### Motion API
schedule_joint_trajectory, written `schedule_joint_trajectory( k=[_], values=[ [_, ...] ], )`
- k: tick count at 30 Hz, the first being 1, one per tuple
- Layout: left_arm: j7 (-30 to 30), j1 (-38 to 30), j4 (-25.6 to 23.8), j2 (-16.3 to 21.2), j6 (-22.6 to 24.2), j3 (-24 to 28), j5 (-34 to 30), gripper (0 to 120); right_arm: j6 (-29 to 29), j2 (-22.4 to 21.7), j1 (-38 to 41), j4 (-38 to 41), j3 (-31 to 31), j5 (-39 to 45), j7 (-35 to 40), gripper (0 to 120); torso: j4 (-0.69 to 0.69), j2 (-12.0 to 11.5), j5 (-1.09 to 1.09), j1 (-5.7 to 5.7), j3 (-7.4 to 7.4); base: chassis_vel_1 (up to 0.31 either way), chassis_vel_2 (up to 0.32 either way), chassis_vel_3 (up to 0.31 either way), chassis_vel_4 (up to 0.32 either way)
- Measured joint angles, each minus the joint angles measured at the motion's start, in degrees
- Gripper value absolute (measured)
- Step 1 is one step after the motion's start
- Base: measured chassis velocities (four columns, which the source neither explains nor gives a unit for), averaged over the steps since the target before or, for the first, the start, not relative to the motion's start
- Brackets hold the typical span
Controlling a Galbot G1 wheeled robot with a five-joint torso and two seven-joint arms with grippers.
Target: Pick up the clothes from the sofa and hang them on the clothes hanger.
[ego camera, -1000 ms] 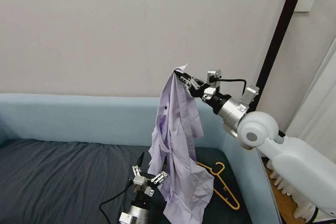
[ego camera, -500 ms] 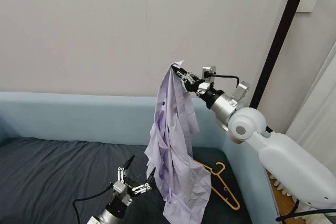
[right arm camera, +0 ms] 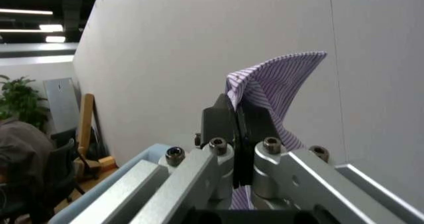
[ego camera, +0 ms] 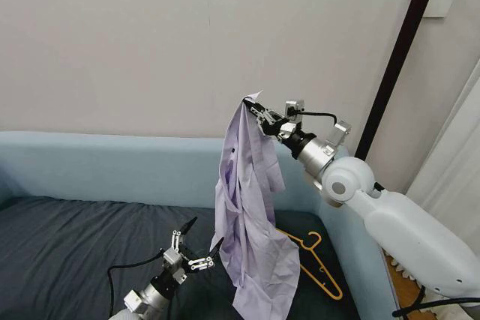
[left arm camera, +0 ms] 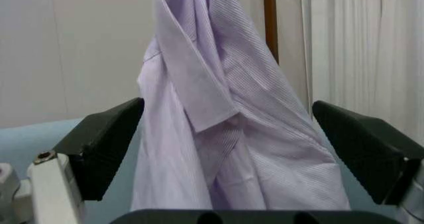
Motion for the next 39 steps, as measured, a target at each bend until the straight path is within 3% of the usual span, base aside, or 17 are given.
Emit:
schedule_joint_trajectory(
  k=[6, 13, 24, 28, 39],
  values=[
    [-1.9, -3.4, 1.3, -1.1, 1.7, 3.0, 0.3, 100, 0.0, 1.3, 0.2, -0.6, -0.2, -0.4, 0.0, 0, 0.00, 0.0, 0.01, 0.00, 0.00, 0.000, 0.000, 0.000, 0.000],
    [-11.2, -4.0, 0.8, -4.0, 4.9, 5.6, 2.5, 100, 0.0, 1.5, 0.2, -0.2, -0.2, -0.8, -0.2, 0, 0.00, 0.0, 0.01, 0.00, 0.00, 0.000, 0.000, 0.000, 0.000],
    [-13.0, -6.0, 0.9, -2.9, 5.2, 6.3, 2.1, 100, 0.0, 1.4, -0.2, 0.3, -0.2, -1.3, -0.2, 0, 0.01, 0.0, 0.01, 0.00, 0.00, 0.000, 0.000, 0.000, 0.000],
    [-13.2, -11.0, 3.2, -0.6, 5.0, 9.3, 1.5, 88, -0.2, 1.4, -0.5, 1.0, -0.5, -1.0, 0.2, 0, 0.00, 0.0, 0.01, 0.00, 0.00, 0.000, 0.000, 0.000, 0.000],
    [-14.5, -10.6, 5.2, -2.2, 4.2, 8.1, 2.0, 51, -0.3, 1.4, -0.2, 1.2, -0.6, 0.0, 0.7, 0, 0.01, 0.0, 0.00, 0.00, 0.00, 0.000, 0.000, 0.000, 0.000]
  ],
)
